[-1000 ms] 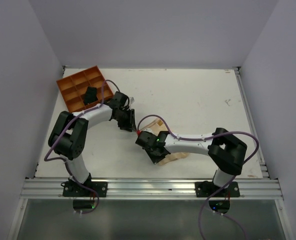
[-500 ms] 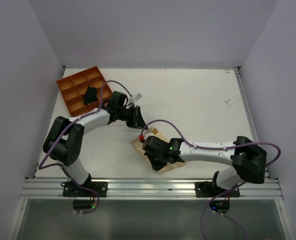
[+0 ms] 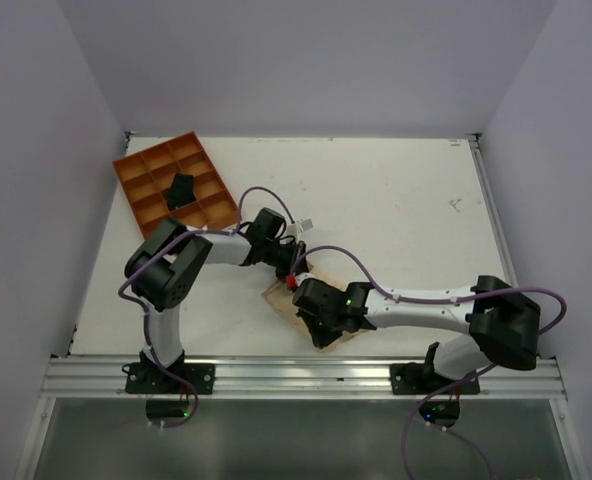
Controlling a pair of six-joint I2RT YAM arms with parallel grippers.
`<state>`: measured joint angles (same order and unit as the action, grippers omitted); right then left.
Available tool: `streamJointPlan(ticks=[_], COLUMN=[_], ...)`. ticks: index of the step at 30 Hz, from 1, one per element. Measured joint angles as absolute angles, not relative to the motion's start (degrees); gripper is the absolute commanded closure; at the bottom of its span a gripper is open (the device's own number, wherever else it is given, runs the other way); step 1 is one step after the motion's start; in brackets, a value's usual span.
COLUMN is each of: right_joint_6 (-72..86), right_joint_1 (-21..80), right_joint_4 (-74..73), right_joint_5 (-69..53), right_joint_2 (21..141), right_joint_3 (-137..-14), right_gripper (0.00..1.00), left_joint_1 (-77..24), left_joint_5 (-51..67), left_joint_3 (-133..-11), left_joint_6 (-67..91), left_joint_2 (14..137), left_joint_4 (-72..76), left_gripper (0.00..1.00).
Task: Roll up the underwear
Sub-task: Fold the underwear
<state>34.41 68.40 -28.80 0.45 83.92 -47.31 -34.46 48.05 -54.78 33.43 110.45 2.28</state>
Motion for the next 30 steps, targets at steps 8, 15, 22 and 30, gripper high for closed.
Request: streamJointPlan(ticks=[8, 15, 22, 30], right_joint_6=[36.67, 34.76, 28.91, 24.75], right_joint_1=[68.4, 68.42, 68.62, 69.21], right_joint_4=[-35.55, -44.1, -44.16, -45.95], right_joint_5=[2.83, 6.92, 9.91, 11.55], right_joint_2=[80.6, 82.67, 98.28, 114.96], right_joint_3=[-45.65, -59.27, -77.41, -85.38], right_gripper=[0.78, 0.6, 0.58, 0.57], left_joint_1=[-32.99, -23.97, -10.33, -0.86], left_joint_5=[42.7, 34.33, 24.34, 22.92], left_joint_3=[-59.92, -66.41, -70.83, -65.08], left_joint_6=[31.29, 31.33, 31.38, 30.35], left_joint_2=[108.62, 99.88, 93.91, 90.3], left_joint_4=[-5.87, -14.87, -23.0, -28.93], left_gripper=[0.78, 0.66, 0.63, 0.62])
